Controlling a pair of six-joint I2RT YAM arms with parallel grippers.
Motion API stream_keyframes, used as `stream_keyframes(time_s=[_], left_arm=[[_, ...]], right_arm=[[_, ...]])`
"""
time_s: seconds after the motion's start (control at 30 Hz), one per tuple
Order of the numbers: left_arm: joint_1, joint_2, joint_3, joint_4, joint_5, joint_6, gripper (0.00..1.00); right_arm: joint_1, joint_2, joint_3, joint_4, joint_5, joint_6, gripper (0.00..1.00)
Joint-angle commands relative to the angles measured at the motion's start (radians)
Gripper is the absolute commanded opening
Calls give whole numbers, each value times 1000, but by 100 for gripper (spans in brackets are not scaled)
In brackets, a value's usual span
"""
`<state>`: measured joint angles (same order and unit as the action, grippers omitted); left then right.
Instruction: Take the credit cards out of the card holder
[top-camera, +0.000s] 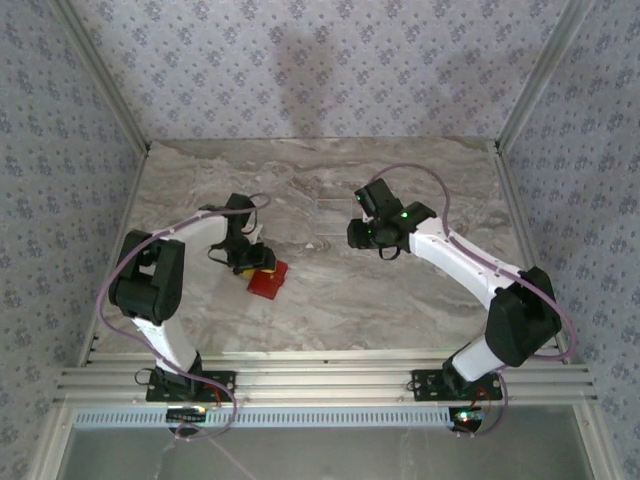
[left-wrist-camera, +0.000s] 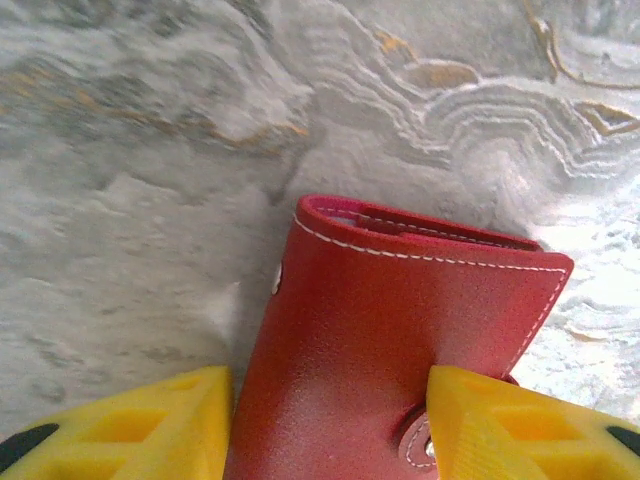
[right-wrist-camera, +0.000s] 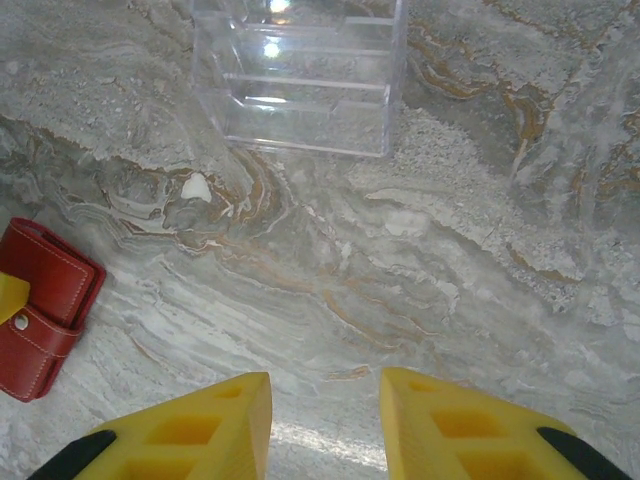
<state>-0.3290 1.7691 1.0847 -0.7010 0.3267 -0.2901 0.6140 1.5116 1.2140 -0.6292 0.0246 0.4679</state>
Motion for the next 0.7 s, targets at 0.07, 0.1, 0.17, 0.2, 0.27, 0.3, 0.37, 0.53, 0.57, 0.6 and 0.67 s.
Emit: stream_keyframes(time_s=[0.07, 0.1, 0.17, 0.2, 0.27, 0.3, 0.37, 0.53, 0.57, 0.6, 0.67], left_arm=[[-42, -27, -33, 17, 54, -28, 52], [-47, -32, -41, 17, 56, -37, 51], [-64, -45, -61, 54, 73, -58, 49], [-73, -50, -66, 66, 81, -68, 49], [-100, -53, -74, 85, 92, -93, 48], [-112, -52, -74, 89, 93, -100, 48], [-140, -51, -71, 94, 88, -122, 46], [-205, -67, -94, 148, 108, -175, 45], [-216, -64, -93, 147, 102, -180, 45], [-224, -64, -91, 148, 96, -185, 45], [-231, -66, -91, 151, 82, -191, 45]], right_arm=[[36, -29, 12, -29, -67, -35, 35], [46, -31, 10, -26, -75, -54, 35], [67, -39, 5, -27, -79, -87, 35], [75, -38, 3, -30, -79, -100, 35], [93, -39, -5, -33, -80, -120, 35], [100, -40, -9, -32, -83, -130, 35], [121, -43, -13, -27, -81, -156, 35], [175, -51, -65, -12, -73, -230, 34], [188, -50, -70, -10, -71, -252, 34], [199, -50, -76, -6, -69, -273, 34], [215, -47, -83, 1, -66, -320, 34]])
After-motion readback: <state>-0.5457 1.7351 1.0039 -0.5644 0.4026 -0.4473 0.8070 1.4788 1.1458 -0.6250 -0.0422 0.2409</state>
